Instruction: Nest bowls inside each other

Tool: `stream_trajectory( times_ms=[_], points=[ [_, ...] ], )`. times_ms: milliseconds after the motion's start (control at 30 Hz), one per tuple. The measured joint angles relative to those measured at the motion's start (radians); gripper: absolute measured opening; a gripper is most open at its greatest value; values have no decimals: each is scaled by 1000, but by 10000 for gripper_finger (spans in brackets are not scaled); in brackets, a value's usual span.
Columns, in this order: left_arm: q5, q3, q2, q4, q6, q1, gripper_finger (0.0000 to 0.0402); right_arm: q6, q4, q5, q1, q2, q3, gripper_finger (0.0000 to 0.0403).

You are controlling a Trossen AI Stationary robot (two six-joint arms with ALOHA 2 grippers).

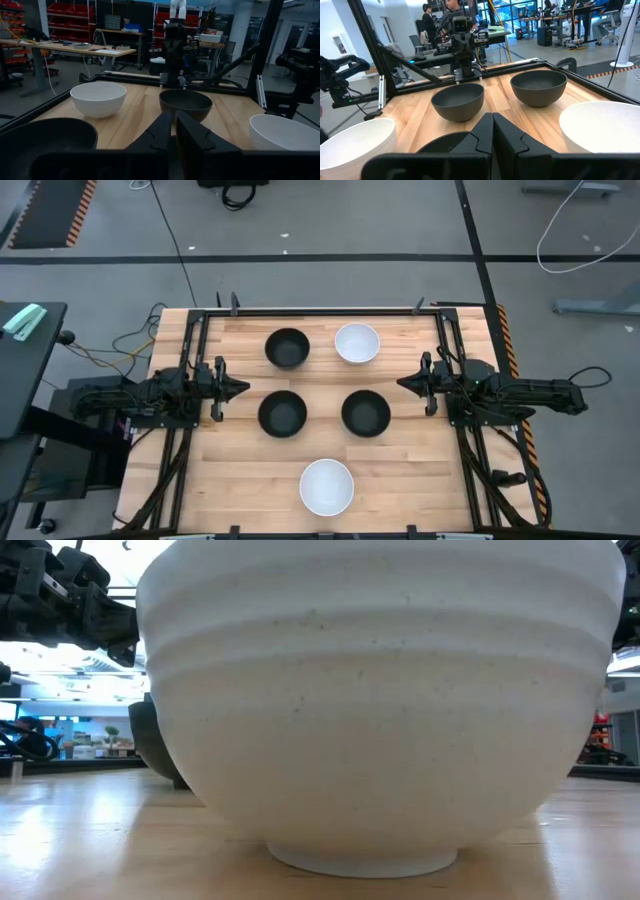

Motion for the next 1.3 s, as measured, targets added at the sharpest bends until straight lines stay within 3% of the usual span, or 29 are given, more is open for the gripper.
stream_trajectory(
  times_ms=[600, 833, 1067, 1167, 1300],
  points=[
    [-7, 0, 0, 11, -6, 3, 28, 0, 0, 0, 0, 0, 0, 14],
    [-73, 0, 0, 63, -201, 3, 33, 0, 0, 0, 0, 0, 0, 14],
    [-180, 0, 0, 73, -584, 3, 23, 0, 0, 0, 0, 0, 0, 14],
    [-250, 0, 0, 75, -678, 3, 19, 4, 5, 0, 0, 0, 0, 14],
    [-303, 0, 0, 123, -769, 3, 20, 102, 64, 31, 0, 0, 0, 14]
  ],
)
